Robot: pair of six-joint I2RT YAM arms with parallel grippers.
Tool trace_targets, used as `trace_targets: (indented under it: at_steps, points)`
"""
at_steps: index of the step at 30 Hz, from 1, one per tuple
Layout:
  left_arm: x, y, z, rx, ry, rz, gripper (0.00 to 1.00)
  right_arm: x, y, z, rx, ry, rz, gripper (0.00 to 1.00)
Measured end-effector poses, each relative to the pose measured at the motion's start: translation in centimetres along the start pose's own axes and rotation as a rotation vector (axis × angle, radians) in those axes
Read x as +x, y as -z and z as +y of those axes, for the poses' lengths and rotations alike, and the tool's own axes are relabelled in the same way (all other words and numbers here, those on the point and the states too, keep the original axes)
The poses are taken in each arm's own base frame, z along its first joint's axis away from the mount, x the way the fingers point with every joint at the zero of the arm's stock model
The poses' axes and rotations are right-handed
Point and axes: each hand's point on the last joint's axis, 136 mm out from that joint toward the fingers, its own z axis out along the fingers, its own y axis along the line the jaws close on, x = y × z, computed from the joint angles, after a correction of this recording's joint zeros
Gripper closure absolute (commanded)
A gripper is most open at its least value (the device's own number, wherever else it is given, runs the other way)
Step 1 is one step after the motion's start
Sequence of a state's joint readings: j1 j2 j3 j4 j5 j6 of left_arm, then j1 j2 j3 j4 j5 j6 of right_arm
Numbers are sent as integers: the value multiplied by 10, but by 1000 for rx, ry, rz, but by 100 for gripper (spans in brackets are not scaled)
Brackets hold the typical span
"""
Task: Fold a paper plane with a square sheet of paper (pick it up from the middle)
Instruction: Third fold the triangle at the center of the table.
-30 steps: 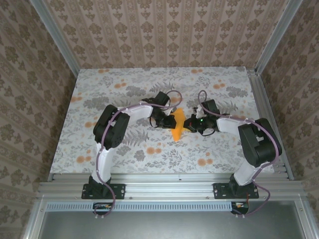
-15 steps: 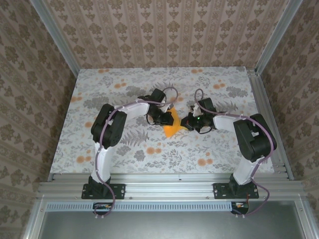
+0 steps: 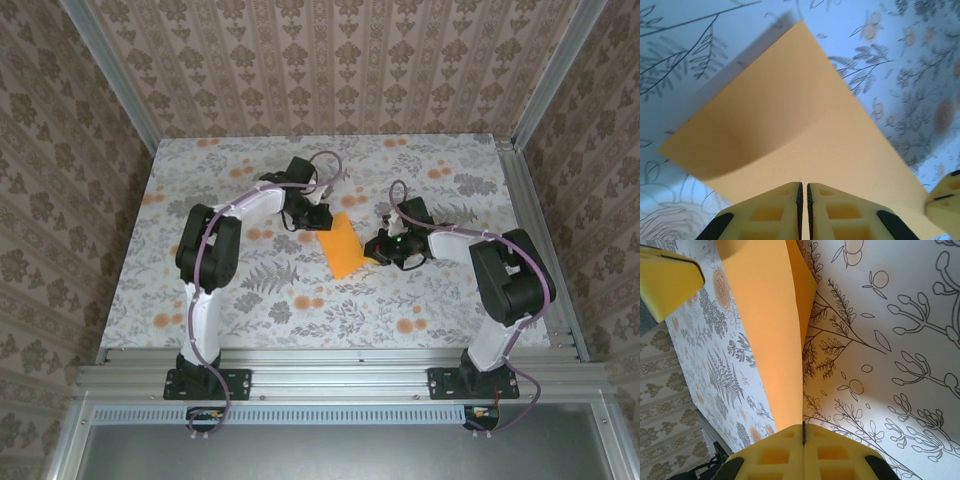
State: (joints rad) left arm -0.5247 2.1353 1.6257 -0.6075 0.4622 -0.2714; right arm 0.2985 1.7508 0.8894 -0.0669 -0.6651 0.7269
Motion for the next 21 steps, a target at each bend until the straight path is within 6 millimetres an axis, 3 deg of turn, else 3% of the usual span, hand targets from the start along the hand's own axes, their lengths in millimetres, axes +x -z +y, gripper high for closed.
trace_targets:
  at_steps: [9, 21]
  points:
    - [14, -19, 15, -24, 10, 62, 86, 2, 3, 2, 5, 15, 1, 94]
    - [24, -30, 6, 18, 0, 95, 86, 3, 1, 11, -3, 35, 8, 94]
